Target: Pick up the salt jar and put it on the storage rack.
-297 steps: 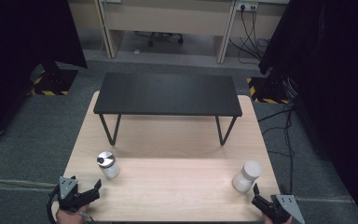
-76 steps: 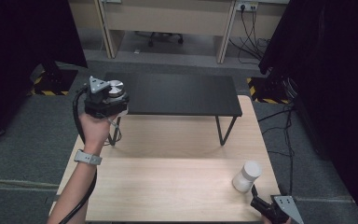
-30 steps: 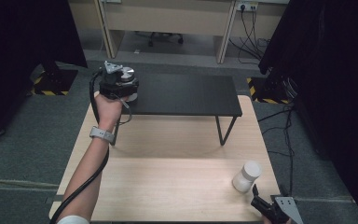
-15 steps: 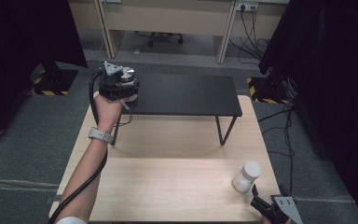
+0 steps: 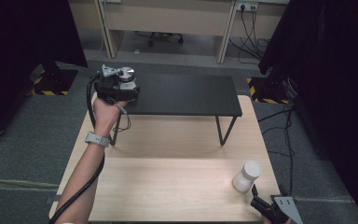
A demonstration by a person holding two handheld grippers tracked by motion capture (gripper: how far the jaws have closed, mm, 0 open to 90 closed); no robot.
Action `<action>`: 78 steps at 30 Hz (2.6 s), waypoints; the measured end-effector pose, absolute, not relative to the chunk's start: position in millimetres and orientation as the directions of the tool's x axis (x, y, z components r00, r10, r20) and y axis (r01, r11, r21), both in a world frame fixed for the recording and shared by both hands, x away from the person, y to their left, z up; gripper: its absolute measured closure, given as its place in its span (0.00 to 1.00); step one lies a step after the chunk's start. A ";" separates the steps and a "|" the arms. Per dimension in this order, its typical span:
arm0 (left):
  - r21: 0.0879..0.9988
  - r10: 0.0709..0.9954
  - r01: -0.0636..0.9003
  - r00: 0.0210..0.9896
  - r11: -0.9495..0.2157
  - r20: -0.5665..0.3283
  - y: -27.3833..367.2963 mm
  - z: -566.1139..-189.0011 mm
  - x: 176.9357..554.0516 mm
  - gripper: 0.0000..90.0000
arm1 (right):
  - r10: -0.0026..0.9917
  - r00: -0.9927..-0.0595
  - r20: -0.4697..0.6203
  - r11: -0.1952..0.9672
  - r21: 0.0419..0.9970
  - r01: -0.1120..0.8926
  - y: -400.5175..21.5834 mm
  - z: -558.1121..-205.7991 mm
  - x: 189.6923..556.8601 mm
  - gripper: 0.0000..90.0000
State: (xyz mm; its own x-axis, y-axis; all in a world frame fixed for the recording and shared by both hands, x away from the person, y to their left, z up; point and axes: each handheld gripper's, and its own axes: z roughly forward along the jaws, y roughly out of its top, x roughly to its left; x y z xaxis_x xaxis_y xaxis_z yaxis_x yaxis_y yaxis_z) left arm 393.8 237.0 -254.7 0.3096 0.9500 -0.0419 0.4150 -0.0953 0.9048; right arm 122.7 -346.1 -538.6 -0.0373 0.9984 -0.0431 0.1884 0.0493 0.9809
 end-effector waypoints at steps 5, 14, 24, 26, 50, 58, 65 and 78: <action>0.910 0.942 0.408 0.328 -0.079 -0.065 243.1 -261.5 387.2 0.00 | 0.998 -0.038 -0.041 0.048 0.981 0.189 -346.1 -538.4 122.8 0.00; 0.913 0.941 0.403 0.327 -0.057 -0.086 251.4 -273.9 368.5 0.00 | 0.998 -0.043 -0.040 0.047 0.980 0.193 -346.9 -537.8 123.0 0.00; 0.910 0.943 0.408 0.325 -0.067 -0.076 257.1 -283.9 351.9 0.00 | 0.998 -0.041 -0.041 0.048 0.982 0.184 -346.4 -539.4 122.0 0.00; 0.910 0.943 0.408 0.323 -0.069 -0.074 258.2 -284.5 349.5 0.00 | 0.998 -0.039 -0.040 0.047 0.982 0.184 -346.0 -539.4 122.1 0.00; 0.900 0.938 0.436 0.320 -0.021 -0.134 298.3 -332.7 287.1 0.00 | 0.998 -0.048 -0.050 0.058 0.978 0.202 -346.8 -536.2 124.1 0.00; 0.914 0.939 0.406 0.321 -0.021 -0.121 304.4 -352.5 267.4 0.00 | 0.998 -0.050 -0.049 0.058 0.977 0.205 -347.0 -535.8 124.3 0.00; 0.911 0.948 0.411 0.303 -0.040 -0.095 301.2 -365.1 255.4 0.00 | 0.997 -0.056 -0.053 0.064 0.975 0.212 -347.7 -534.4 124.9 0.00; 0.894 0.972 0.442 0.233 -0.070 -0.039 302.3 -389.2 231.8 0.00 | 0.997 -0.059 -0.054 0.066 0.973 0.220 -347.8 -533.1 125.4 0.00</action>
